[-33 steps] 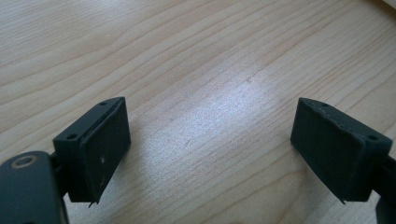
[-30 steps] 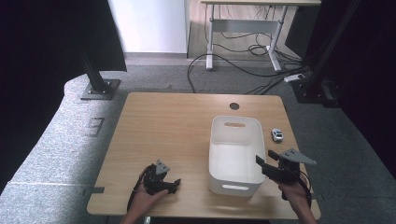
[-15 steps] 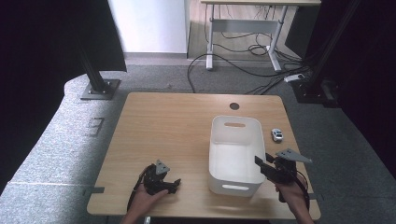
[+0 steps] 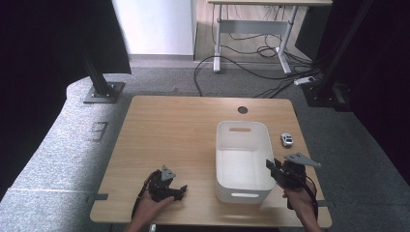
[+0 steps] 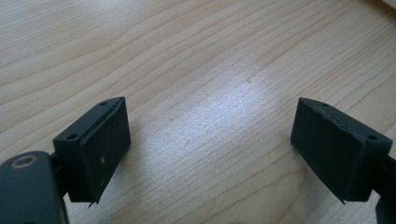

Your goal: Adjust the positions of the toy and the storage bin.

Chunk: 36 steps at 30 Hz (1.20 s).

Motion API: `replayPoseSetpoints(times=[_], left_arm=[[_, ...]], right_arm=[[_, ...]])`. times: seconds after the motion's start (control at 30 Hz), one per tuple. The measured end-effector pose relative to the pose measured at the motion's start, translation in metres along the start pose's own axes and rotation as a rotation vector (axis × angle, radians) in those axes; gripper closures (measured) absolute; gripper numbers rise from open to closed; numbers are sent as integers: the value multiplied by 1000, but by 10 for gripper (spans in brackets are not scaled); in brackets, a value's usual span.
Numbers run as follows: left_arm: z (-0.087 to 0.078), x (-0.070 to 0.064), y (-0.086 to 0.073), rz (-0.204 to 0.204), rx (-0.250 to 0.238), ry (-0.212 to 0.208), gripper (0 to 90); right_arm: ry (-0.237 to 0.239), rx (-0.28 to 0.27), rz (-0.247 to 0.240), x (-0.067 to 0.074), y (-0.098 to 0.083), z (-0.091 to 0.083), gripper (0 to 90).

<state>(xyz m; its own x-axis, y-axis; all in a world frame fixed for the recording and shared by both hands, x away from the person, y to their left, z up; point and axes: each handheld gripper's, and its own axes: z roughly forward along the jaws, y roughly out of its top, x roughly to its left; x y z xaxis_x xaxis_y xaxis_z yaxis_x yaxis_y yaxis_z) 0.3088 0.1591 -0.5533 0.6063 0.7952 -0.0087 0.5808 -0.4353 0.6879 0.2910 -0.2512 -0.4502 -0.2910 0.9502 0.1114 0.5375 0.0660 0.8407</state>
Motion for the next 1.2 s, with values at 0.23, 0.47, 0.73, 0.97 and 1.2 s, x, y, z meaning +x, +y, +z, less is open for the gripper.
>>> replayPoseSetpoints(times=[0.23, 0.47, 0.73, 0.97, 1.2], left_arm=[[0, 0, 0, 0, 0, 0, 122], [0, 0, 0, -2, -2, 0, 122], [0, 0, 0, -2, -2, 0, 122], [0, 0, 0, -1, -2, 0, 122], [0, 0, 0, -1, -2, 1, 122]], right_arm=[[-22, -2, 11, 2, 0, 0, 734], [-33, -12, 24, 6, -1, 0, 735], [-48, -18, 28, 10, 0, 2, 735], [-59, -24, 27, 16, 1, 6, 733], [-53, -26, 19, 20, 4, 12, 733]])
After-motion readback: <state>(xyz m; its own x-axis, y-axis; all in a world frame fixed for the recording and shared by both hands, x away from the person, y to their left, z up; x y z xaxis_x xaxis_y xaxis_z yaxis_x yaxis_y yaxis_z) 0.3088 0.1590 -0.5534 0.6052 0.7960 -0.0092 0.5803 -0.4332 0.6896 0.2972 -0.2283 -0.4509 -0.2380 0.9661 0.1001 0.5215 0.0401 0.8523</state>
